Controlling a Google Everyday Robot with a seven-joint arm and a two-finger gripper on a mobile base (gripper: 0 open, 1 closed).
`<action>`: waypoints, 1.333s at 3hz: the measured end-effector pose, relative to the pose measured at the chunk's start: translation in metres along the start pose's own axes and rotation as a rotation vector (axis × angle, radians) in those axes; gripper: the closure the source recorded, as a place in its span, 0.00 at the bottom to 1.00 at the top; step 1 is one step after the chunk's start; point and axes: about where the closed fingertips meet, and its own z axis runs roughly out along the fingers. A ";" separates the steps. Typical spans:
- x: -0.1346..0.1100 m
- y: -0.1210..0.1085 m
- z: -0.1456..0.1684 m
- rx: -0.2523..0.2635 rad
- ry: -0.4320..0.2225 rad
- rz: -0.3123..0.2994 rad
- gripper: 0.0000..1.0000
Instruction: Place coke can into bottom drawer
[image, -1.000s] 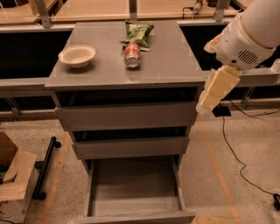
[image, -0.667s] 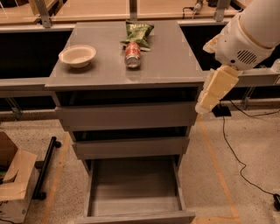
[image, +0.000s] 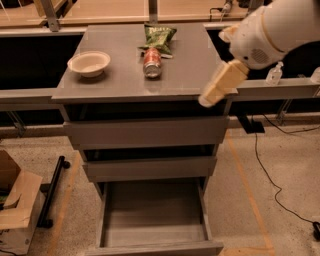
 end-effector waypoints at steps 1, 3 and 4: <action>-0.044 -0.065 0.037 0.080 -0.209 0.045 0.00; -0.049 -0.065 0.058 0.079 -0.226 0.080 0.00; -0.059 -0.076 0.102 0.087 -0.269 0.152 0.00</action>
Offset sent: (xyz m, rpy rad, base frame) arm 0.0599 0.0302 0.0174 0.1584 -0.0858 0.0048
